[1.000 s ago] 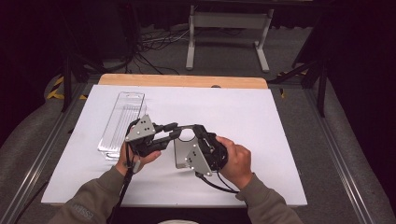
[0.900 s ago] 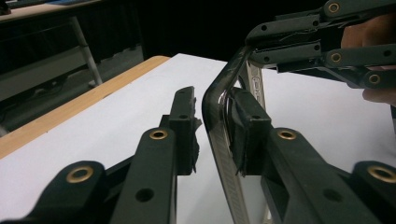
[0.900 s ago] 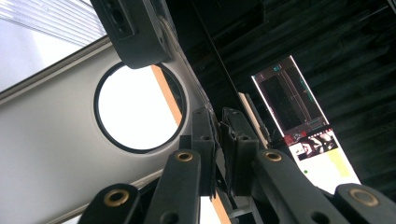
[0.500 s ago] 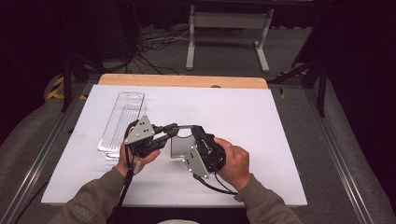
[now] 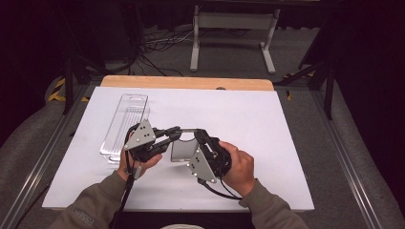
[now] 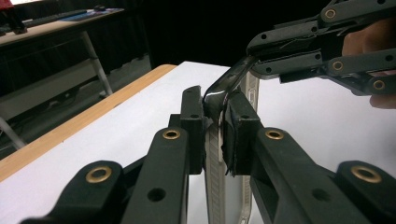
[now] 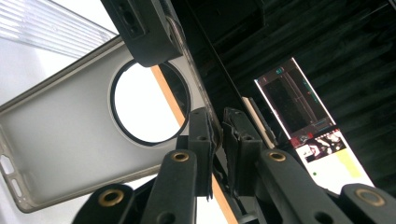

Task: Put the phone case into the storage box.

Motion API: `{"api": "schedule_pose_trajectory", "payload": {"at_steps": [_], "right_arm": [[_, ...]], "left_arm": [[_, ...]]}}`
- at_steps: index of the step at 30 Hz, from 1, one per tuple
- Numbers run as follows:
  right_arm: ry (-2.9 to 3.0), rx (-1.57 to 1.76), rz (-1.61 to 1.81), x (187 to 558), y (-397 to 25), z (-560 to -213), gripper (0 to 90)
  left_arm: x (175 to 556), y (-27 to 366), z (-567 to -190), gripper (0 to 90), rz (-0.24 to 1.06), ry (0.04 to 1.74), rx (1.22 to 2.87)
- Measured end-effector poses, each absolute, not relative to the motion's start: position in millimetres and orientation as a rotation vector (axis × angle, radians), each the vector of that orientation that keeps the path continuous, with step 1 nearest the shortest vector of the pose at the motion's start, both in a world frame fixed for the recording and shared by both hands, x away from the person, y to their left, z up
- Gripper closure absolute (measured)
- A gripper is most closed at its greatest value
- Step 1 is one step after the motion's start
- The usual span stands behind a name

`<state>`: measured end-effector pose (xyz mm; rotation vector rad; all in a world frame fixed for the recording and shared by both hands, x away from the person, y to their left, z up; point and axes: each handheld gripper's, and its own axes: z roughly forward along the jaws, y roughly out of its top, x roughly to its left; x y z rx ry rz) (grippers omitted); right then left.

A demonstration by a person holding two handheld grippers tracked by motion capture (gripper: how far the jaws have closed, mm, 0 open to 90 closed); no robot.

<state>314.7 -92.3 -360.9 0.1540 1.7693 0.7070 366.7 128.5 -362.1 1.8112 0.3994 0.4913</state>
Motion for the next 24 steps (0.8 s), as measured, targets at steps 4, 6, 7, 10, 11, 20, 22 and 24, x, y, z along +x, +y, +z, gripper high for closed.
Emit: {"api": "schedule_pose_trajectory", "payload": {"at_steps": [4, 6, 7, 10, 11, 20, 22, 24], "right_arm": [[1.787, 0.197, 0.767, 315, -96, -358, 78.0], [1.791, 0.203, 0.796, 314, -97, -357, 76.8], [1.791, 0.209, 0.808, 314, -98, -356, 75.2], [1.831, 0.256, 0.876, 315, -102, -353, 71.0], [1.832, 0.259, 0.891, 316, -103, -352, 70.3], [1.878, 0.324, 0.988, 321, -112, -354, 59.3], [1.882, 0.334, 1.004, 322, -113, -355, 58.3], [1.896, 0.355, 1.039, 325, -115, -355, 55.7]], "left_arm": [[365, 130, -361, 80.0, 0.495, 0.391, 1.811], [364, 129, -361, 80.0, 0.485, 0.392, 1.800], [364, 130, -361, 80.0, 0.495, 0.392, 1.798], [365, 132, -360, 80.0, 0.490, 0.399, 1.793], [365, 132, -360, 80.0, 0.490, 0.399, 1.793], [366, 139, -357, 80.0, 0.501, 0.410, 1.781], [366, 141, -356, 80.0, 0.499, 0.409, 1.779], [366, 141, -356, 80.0, 0.500, 0.412, 1.767]]}}
